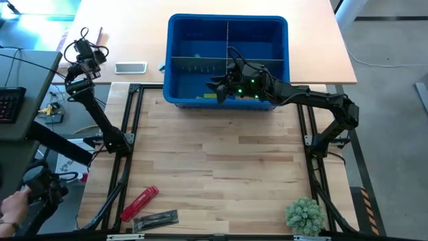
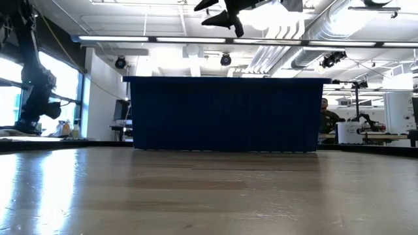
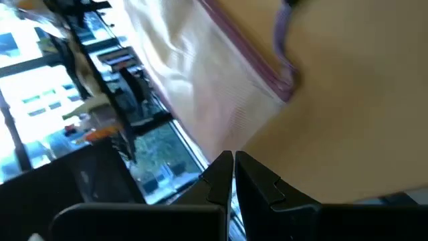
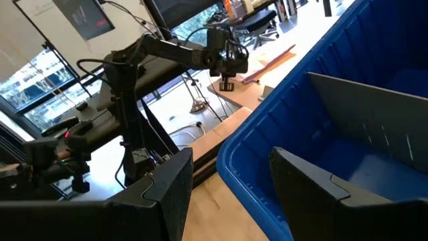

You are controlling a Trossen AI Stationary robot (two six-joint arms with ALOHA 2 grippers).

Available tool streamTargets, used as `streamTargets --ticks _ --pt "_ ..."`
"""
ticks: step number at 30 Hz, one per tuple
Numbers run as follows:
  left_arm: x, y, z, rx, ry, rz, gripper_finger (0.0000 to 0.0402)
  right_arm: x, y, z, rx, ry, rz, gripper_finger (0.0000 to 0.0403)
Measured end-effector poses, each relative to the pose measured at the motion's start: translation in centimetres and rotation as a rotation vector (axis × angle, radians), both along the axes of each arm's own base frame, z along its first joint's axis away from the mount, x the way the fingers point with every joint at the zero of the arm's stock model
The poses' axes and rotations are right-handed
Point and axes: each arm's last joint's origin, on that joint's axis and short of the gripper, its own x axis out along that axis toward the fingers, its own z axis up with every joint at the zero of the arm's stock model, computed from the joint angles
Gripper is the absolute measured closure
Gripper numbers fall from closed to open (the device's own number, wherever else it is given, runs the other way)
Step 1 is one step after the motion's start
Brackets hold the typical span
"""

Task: Sort blocks

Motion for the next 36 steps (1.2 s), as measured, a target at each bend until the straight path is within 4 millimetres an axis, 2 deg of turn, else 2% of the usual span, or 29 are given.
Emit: streamTargets --ticks 5,16,22,28,36 --pt "-0.9 -0.1 -1.1 -0.019 -0.006 0.021 0.0401 0.0 0.0 0.0 -0.010 0.003 0.002 0.0217" --pt "-0.8 0.7 -3.8 -0.068 0.031 -0.011 0.0401 0.0 0.0 0.0 -0.040 0.013 0.007 0.0217" --pt "-0.5 2.1 -3.6 -0.061 0.054 -0.047 0.0401 0.0 0.0 0.0 0.000 0.000 0.000 0.0217" --pt "-1.4 4.3 -2.6 -0.066 0.117 -0.017 0.0401 0.0 0.0 0.0 0.020 -0.008 -0.004 0.0217" --pt "-1.3 4.4 -2.9 -0.143 0.082 0.006 0.0401 0.0 0.0 0.0 0.047 -0.017 -0.010 0.0217"
